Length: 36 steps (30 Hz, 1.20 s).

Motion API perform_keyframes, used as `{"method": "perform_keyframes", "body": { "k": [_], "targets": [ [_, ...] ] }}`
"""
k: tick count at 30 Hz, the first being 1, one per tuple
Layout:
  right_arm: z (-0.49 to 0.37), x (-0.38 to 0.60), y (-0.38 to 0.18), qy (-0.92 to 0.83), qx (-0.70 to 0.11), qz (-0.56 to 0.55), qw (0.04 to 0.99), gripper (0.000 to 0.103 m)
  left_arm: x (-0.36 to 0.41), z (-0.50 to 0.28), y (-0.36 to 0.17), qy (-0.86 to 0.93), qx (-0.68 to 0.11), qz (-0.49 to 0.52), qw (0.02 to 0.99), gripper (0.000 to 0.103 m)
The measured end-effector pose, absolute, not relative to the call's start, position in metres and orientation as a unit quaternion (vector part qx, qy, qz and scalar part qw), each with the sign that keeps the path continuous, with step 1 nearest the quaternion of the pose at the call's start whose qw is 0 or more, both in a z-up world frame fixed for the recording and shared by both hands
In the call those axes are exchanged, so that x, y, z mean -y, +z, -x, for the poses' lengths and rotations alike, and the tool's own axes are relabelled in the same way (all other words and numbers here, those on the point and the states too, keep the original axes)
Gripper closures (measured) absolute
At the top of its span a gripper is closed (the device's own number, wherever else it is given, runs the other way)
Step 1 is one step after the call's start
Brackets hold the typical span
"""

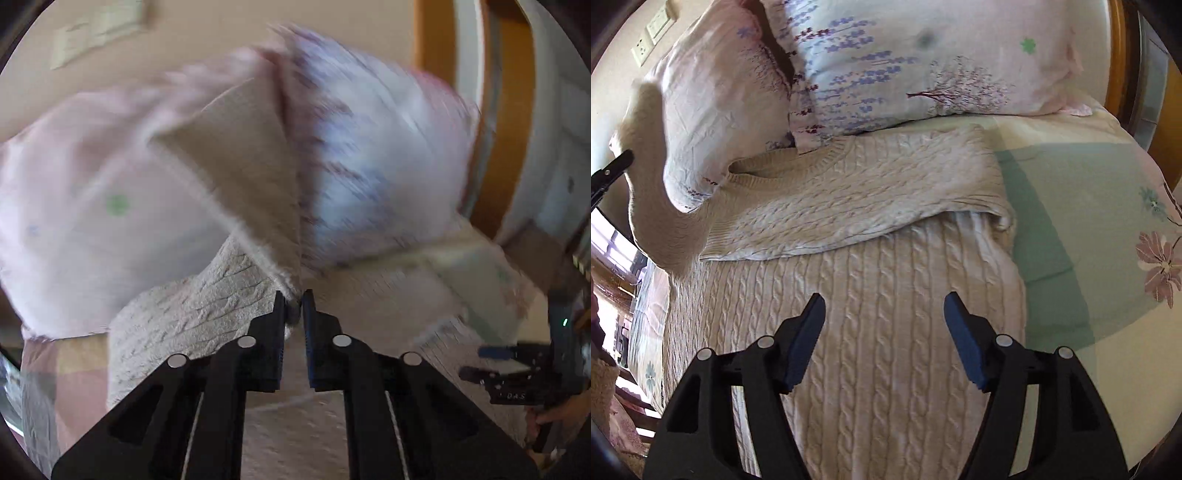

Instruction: Fold small clothes

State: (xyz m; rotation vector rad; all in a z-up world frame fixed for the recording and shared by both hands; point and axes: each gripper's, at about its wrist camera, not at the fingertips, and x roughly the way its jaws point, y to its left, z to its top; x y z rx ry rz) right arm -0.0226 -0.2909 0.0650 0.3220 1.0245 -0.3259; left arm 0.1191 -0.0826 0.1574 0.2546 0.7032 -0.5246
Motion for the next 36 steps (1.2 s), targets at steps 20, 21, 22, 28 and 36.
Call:
{"method": "perform_keyframes", "body": {
  "k": [20, 21, 22, 28, 36],
  "targets": [
    [0.158, 0.314, 0.032, -0.061, -0.532, -0.374, 0.757, 0.074, -0.12, 0.003, 0.035, -0.093, -0.567, 0.112, 0.811, 0.041],
    [0.16, 0.31, 0.03, -0.053, -0.538, -0.38, 0.751, 0.079, -0.118, 0.013, 0.037, -0.098, -0.558, 0.11, 0.816, 0.042],
    [0.163, 0.307, 0.027, -0.044, -0.545, -0.384, 0.744, 0.083, -0.117, 0.019, 0.036, -0.11, -0.564, 0.12, 0.81, 0.046],
    [0.169, 0.283, 0.024, 0.011, -0.552, -0.403, 0.73, 0.095, -0.101, 0.044, 0.025, -0.174, -0.601, 0.168, 0.762, 0.09],
    [0.058, 0.33, 0.099, 0.032, -0.393, -0.409, 0.823, 0.096, -0.101, -0.051, 0.088, -0.226, -0.504, 0.185, 0.813, 0.094]
  ]
}}
